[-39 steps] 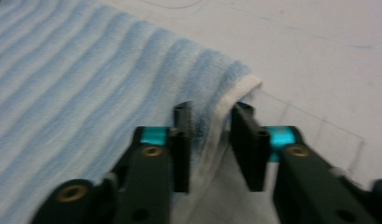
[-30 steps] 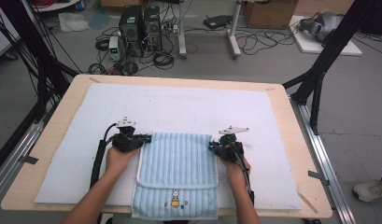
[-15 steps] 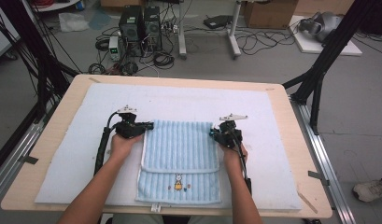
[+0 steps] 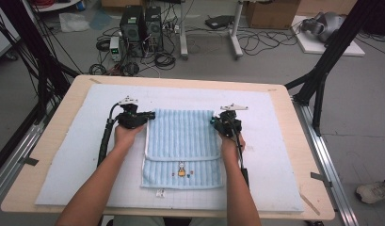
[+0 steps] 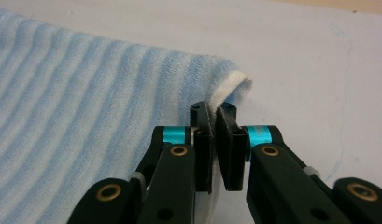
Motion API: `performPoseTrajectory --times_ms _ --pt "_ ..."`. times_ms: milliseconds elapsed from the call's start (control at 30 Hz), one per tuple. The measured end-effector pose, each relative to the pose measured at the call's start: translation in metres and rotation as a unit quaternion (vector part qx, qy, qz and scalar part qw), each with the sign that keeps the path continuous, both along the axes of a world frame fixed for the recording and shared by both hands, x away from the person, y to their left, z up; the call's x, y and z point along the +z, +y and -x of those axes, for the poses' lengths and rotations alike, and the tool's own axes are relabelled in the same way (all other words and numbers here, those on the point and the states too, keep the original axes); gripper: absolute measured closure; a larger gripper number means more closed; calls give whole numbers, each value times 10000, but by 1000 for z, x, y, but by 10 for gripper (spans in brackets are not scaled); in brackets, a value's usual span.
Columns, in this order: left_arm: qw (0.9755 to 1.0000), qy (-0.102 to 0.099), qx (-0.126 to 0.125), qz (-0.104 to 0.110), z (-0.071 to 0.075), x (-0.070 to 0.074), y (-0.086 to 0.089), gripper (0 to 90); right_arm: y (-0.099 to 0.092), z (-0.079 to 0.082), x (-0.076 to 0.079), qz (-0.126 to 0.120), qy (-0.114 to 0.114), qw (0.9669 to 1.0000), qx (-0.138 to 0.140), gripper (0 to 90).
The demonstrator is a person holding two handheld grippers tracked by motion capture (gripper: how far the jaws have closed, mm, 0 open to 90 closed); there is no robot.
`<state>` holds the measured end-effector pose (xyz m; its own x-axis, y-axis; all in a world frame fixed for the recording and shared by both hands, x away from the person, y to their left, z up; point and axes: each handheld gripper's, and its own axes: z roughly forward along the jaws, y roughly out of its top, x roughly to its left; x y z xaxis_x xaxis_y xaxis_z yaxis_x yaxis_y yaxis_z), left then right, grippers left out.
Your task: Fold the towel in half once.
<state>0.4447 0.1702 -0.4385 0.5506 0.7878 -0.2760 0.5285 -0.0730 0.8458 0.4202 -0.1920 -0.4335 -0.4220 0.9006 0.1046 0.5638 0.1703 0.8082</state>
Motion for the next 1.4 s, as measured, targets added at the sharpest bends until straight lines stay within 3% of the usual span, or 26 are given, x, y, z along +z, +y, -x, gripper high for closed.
performPoseTrajectory --times_ms 233,333,400,467,533,633,733,900,933,1067,1100,1167,1267,1400 --pt "9999 -66 66 54 -13 -1 -3 821 0 -7 -9 -30 -85 9996 -250 856" --pt "9999 32 93 -75 -14 -6 -5 789 -2 -9 -13 -54 -23 9996 -284 850" --pt "9995 218 155 -142 -14 -10 -4 667 -3 -10 -15 -43 71 9995 -311 812" --pt "9989 442 172 -60 -13 -11 -1 518 -6 -10 -16 -110 133 9990 -401 719" --pt "9988 475 101 -57 -10 -10 3 465 -11 -8 -13 -256 129 9986 -435 655" --pt "9991 427 -43 4 -4 -5 6 464 -15 -4 -5 -341 47 9987 -388 646" --pt "9996 243 -104 62 3 0 7 465 -16 1 2 -364 -47 9989 -299 641" --pt "9992 295 -268 82 16 0 9 465 -17 12 10 -372 -105 9992 -75 633" --pt "9992 222 -334 57 22 1 9 464 -17 15 11 -351 -107 9993 -30 633" --pt "9987 123 -488 92 39 -1 10 472 -18 29 16 -181 -82 9997 165 604" --pt "9985 106 -527 84 44 -2 11 478 -18 33 18 -145 -163 9995 214 604" --pt "9976 183 -658 71 52 -2 13 503 -19 43 20 -161 -253 9992 245 605" --pt "9975 77 -690 120 63 0 14 534 -23 56 19 -136 -300 9990 305 602" --pt "9973 74 -734 32 77 -1 14 536 -27 71 17 -241 -301 9986 357 556"
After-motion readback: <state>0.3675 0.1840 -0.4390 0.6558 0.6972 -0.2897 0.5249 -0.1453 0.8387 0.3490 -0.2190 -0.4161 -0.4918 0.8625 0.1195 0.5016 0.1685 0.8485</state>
